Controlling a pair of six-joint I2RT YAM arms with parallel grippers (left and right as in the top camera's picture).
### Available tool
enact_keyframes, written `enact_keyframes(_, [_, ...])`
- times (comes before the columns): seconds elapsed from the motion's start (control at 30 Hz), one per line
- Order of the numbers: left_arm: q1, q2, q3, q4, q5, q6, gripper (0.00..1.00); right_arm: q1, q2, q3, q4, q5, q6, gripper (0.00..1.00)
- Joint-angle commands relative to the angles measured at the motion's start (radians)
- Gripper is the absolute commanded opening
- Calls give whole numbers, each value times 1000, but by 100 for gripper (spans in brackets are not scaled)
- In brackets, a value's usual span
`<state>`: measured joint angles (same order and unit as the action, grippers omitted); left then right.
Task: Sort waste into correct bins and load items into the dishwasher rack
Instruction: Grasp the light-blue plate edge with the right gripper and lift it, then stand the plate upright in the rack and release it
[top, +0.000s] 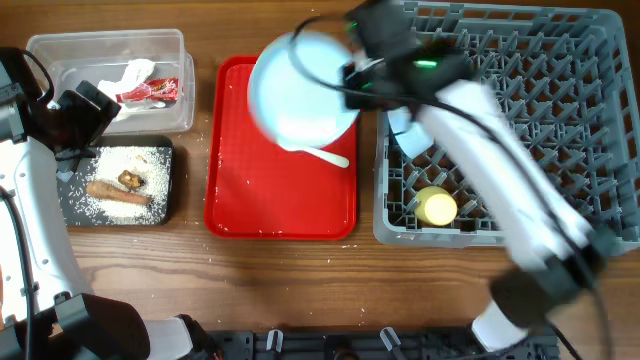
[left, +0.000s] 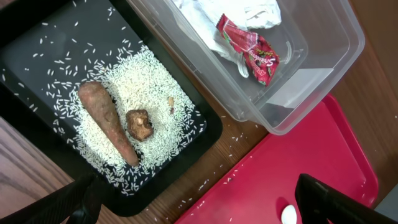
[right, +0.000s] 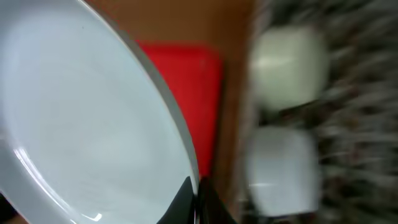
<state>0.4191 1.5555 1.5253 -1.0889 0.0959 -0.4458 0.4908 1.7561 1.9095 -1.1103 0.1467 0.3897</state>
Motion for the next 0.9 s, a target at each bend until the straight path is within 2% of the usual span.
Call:
enact_keyframes(0.0, [4, -9, 17, 0, 8, 23, 100, -44, -100, 11, -10, 466, 6, 4])
enact_keyframes(0.1, [4, -9, 17, 0, 8, 23, 100, -97, -115, 10, -24, 763, 6, 4])
enact_keyframes(0.2, [4, -9, 17, 0, 8, 23, 100, -147, -92, 8, -24, 887, -12, 4])
enact_keyframes(0.43, [4, -9, 17, 0, 8, 23, 100, -231, 47, 7, -21, 890, -237, 4])
enact_keyframes(0.7, [4, -9, 17, 0, 8, 23, 100, -249, 290, 7, -68, 881, -293, 4])
enact_keyframes(0.87, [4, -9, 17, 0, 8, 23, 100, -261, 325, 7, -71, 929, -293, 4])
